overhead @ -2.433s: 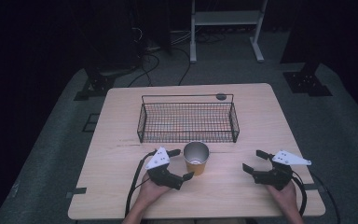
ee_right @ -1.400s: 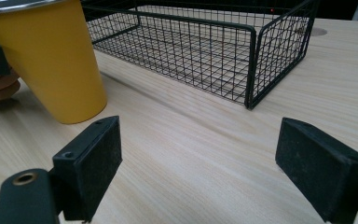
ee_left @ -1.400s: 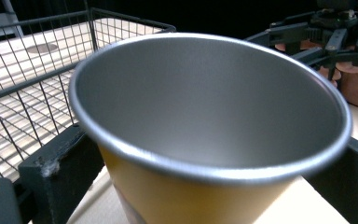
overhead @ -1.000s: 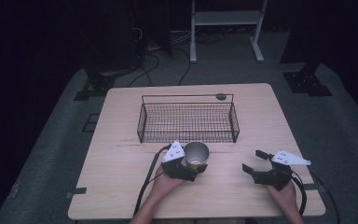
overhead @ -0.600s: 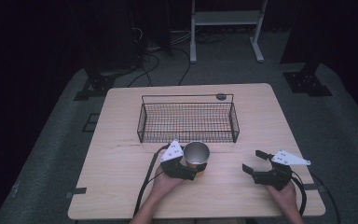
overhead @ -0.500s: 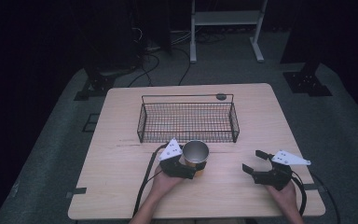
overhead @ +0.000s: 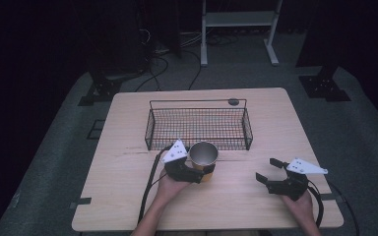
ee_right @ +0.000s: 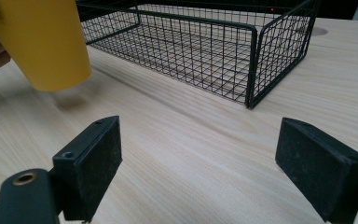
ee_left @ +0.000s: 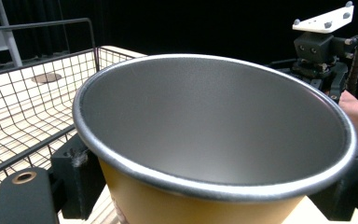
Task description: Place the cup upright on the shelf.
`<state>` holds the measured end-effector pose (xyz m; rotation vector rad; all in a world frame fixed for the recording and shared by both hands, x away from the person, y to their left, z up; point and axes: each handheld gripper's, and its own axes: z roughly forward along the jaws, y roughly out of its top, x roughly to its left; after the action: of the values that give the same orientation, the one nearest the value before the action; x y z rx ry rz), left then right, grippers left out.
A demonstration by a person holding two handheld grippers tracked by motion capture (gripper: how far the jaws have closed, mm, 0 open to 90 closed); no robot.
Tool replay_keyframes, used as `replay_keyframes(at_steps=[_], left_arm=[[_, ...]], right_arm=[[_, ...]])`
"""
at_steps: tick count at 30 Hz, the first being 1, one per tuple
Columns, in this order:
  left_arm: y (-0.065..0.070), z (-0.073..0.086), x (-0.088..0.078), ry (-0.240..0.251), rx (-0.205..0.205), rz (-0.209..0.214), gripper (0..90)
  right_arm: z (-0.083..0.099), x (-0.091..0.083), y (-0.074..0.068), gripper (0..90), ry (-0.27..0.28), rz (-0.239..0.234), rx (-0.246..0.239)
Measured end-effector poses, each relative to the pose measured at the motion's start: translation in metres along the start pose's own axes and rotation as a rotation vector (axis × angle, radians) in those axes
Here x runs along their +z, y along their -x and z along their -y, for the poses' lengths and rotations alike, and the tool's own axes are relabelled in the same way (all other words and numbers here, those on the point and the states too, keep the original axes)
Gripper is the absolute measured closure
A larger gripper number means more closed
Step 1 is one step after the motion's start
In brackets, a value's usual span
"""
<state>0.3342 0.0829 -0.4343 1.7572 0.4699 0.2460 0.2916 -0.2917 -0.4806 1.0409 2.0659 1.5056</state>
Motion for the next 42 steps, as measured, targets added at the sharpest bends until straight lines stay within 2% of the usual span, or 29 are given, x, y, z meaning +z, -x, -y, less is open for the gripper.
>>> replay_keyframes(at_steps=[4,14,19,30,35,42], left_arm=[[-0.002,-0.005,-0.001,0.009,-0.001,0.001,13.3],[-0.007,-0.025,-0.004,0.006,0.026,-0.001,13.3],[-0.015,-0.037,-0.006,0.018,0.028,-0.003,13.3],[-0.048,-0.062,-0.006,0.039,-0.021,-0.011,13.3],[-0.061,-0.073,-0.003,0.029,-0.02,-0.03,13.3],[-0.072,-0.078,0.004,0.007,-0.022,-0.034,13.3]], right_arm=[[0.0,0.0,0.0,13.4,-0.001,0.0,-0.002],[0.0,0.0,0.0,13.4,-0.001,0.001,-0.002],[0.0,0.0,0.0,13.5,-0.001,0.0,-0.003],[0.0,0.0,0.0,13.4,0.0,0.001,0.002],[0.0,0.0,0.0,13.4,0.001,0.0,-0.002],[0.0,0.0,0.0,13.4,0.003,-0.002,0.0]])
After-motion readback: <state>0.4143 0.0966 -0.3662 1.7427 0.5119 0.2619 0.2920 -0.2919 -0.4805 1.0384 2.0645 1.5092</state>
